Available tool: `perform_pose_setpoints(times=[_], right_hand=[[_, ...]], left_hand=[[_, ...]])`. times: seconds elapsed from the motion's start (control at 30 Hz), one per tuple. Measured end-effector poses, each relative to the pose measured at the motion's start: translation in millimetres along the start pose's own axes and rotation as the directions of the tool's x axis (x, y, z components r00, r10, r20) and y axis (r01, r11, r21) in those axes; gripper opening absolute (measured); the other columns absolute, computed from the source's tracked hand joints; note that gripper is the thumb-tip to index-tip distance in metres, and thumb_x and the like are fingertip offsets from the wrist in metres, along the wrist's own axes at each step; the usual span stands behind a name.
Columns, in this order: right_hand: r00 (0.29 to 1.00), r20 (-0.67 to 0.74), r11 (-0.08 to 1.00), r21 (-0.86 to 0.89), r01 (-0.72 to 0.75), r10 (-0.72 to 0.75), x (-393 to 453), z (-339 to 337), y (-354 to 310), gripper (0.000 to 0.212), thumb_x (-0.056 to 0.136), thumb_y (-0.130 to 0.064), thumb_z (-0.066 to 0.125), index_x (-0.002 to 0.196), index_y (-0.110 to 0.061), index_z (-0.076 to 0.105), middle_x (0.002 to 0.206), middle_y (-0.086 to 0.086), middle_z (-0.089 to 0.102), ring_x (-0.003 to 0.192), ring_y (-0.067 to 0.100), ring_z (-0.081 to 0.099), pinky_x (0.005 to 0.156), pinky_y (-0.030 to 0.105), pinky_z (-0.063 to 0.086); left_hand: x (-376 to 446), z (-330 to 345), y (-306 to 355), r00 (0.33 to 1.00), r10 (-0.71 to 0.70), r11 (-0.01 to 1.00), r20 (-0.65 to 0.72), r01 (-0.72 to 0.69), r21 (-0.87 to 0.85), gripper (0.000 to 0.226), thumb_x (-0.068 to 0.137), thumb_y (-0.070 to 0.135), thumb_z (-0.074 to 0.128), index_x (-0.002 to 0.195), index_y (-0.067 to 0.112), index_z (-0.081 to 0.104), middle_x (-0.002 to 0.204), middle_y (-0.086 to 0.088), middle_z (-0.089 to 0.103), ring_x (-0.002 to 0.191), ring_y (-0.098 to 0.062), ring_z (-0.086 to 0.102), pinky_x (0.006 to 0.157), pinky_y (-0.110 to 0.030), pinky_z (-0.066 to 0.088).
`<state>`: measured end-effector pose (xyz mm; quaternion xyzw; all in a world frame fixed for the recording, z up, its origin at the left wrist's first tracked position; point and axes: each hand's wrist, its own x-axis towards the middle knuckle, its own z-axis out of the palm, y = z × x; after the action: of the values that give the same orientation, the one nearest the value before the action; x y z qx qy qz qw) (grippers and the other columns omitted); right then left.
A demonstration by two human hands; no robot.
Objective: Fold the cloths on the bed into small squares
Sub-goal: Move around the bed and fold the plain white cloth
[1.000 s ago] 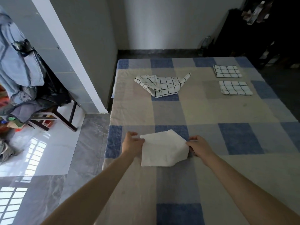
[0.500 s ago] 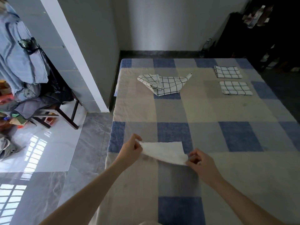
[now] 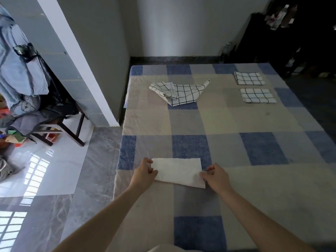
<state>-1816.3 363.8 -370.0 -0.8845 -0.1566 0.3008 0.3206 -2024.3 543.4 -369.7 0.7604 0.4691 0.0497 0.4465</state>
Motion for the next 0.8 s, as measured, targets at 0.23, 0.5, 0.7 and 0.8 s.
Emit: perform_pose_setpoints(times=[0.23, 0.5, 0.7, 0.8], right_hand=[[1.000, 0.023, 0.997, -0.073, 0.015, -0.013, -8, 7, -3, 0.031, 0.076, -0.016, 0.079, 0.093, -0.012, 0.053, 0.082, 0.003, 0.064, 0.074, 0.017, 0.060, 0.057, 0.025, 0.039], [0.999, 0.016, 0.999, -0.038, -0.032, 0.033, -30, 5, 12, 0.039, 0.072, -0.011, 0.080, 0.094, -0.008, 0.048, 0.076, 0.001, 0.057, 0.070, 0.015, 0.053, 0.055, 0.020, 0.034], [0.993, 0.040, 0.994, -0.004, -0.108, 0.108, -48, 4, 31, 0.040, 0.074, -0.013, 0.080, 0.100, -0.010, 0.049, 0.083, 0.001, 0.057, 0.073, 0.012, 0.051, 0.054, 0.015, 0.032], [0.993, 0.050, 0.994, 0.001, -0.105, 0.105, -51, 5, 31, 0.034, 0.075, -0.013, 0.080, 0.095, -0.011, 0.052, 0.077, -0.004, 0.055, 0.070, 0.011, 0.051, 0.054, 0.016, 0.032]], left_hand=[[-2, -1, 1, 1.000, 0.010, 0.999, -0.007, -0.010, -0.051, 0.034, 0.086, 0.005, 0.064, 0.110, 0.022, 0.046, 0.082, 0.004, 0.058, 0.077, -0.008, 0.055, 0.056, -0.009, 0.036], [-1, -6, -2, 0.999, 0.026, 0.999, 0.018, -0.026, -0.032, 0.029, 0.089, 0.010, 0.062, 0.109, 0.024, 0.046, 0.089, 0.007, 0.060, 0.081, -0.006, 0.056, 0.061, -0.015, 0.037], [-2, -5, -6, 0.996, 0.041, 0.999, 0.079, -0.044, 0.029, 0.028, 0.090, 0.011, 0.058, 0.110, 0.025, 0.045, 0.084, 0.002, 0.058, 0.076, -0.009, 0.055, 0.059, -0.018, 0.038], [-4, -4, -10, 0.994, 0.048, 0.995, 0.100, -0.056, 0.077, 0.025, 0.091, 0.011, 0.056, 0.110, 0.024, 0.046, 0.078, 0.000, 0.058, 0.070, -0.012, 0.055, 0.057, -0.021, 0.042]])
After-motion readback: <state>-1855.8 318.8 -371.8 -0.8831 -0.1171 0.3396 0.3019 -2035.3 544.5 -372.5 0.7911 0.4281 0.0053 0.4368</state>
